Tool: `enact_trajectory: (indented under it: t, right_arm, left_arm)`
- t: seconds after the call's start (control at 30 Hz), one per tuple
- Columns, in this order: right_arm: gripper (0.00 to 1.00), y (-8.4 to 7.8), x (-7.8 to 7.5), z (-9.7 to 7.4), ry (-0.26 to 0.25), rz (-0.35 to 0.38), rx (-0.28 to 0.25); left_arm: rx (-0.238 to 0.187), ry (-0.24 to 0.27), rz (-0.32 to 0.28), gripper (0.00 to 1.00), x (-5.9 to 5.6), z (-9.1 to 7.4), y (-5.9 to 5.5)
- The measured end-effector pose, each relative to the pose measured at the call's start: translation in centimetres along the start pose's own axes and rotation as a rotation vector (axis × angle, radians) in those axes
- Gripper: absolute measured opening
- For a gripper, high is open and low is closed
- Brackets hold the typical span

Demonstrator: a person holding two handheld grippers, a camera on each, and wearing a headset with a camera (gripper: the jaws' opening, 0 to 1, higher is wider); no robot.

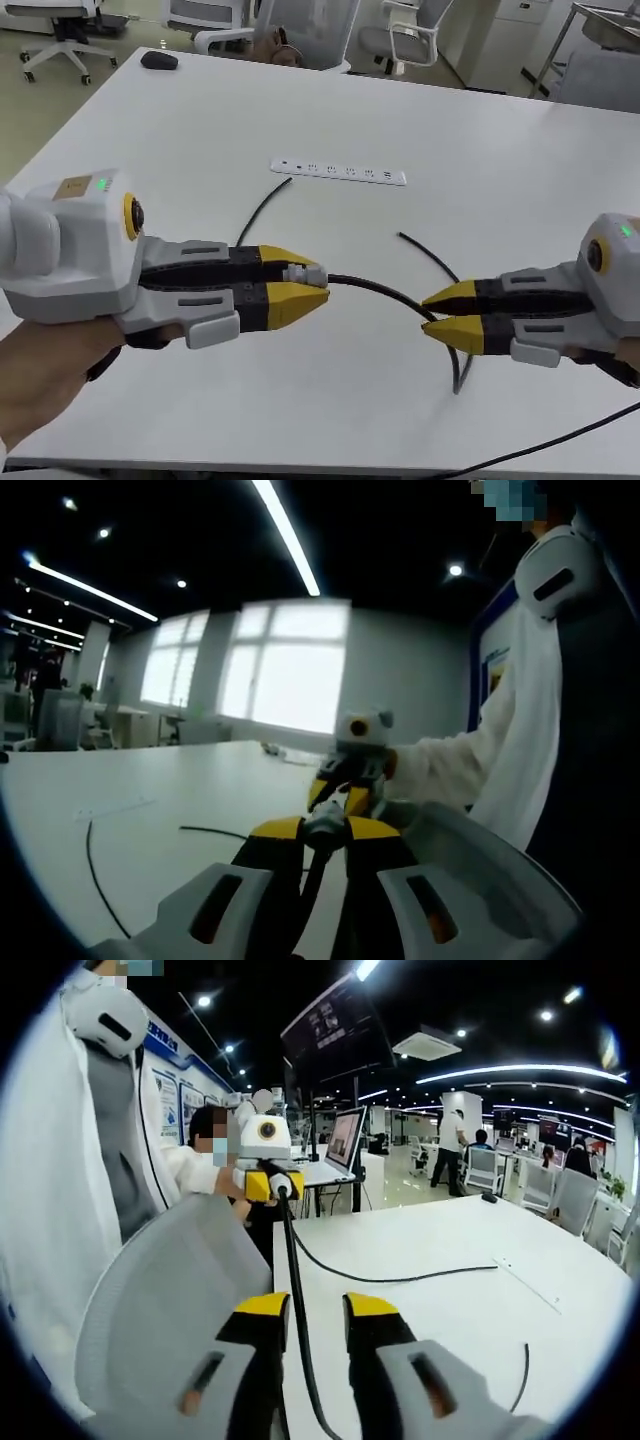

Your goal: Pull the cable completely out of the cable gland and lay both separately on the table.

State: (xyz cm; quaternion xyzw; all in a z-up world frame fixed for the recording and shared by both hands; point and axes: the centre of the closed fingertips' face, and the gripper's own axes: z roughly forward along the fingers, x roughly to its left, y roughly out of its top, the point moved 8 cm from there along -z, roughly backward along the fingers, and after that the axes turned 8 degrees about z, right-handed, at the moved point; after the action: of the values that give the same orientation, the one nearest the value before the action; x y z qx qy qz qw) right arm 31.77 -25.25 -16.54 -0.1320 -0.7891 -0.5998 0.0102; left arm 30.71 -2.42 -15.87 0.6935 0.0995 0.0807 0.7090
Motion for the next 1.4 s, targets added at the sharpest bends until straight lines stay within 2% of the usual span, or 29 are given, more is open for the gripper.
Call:
enact_trajectory:
  t: [0.07, 0.2, 0.37, 0.53, 0.7, 0.97, 1.2, 1.27, 1.4]
  right_arm:
    - [0.31, 1.3, 0.1, 0.2, 0.002, -0.014, -0.024]
    - [0.32, 3.3, 0.5, 0.9, 0.029, -0.039, -0.073]
    - [0.32, 4.9, 1.2, 1.8, 0.066, -0.073, -0.114]
    - [0.3, 4.8, 1.4, 3.2, 0.096, -0.088, -0.091]
    - [0.23, 4.4, 1.5, 4.2, 0.124, -0.088, -0.064]
    - [0.11, 4.3, 1.7, 4.9, 0.159, -0.091, -0.05]
    - [0.08, 4.0, 1.9, 5.5, 0.184, -0.086, -0.026]
    - [0.05, 3.8, 2.0, 5.7, 0.176, -0.092, -0.013]
    - [0.04, 3.9, 1.9, 5.6, 0.177, -0.068, -0.039]
  left_arm:
    - [0.007, -0.002, 0.002, 0.17, 0.0, 0.0, -0.1]
    - [0.011, -0.005, 0.002, 0.17, -0.1, 0.1, -0.2]
    - [0.008, 0.001, 0.003, 0.17, 0.0, 0.0, -0.1]
    - [0.005, 0.004, 0.003, 0.17, 0.1, 0.0, -0.1]
    - [0.005, 0.0, 0.006, 0.17, 0.0, 0.0, -0.1]
    - [0.003, -0.007, 0.01, 0.17, 0.0, 0.1, -0.1]
    - [0.001, -0.009, 0.011, 0.17, 0.0, 0.1, 0.0]
    - [0.0, -0.008, 0.012, 0.17, 0.0, 0.0, 0.0]
    - [-0.009, -0.002, 0.008, 0.17, 0.1, -0.1, 0.1]
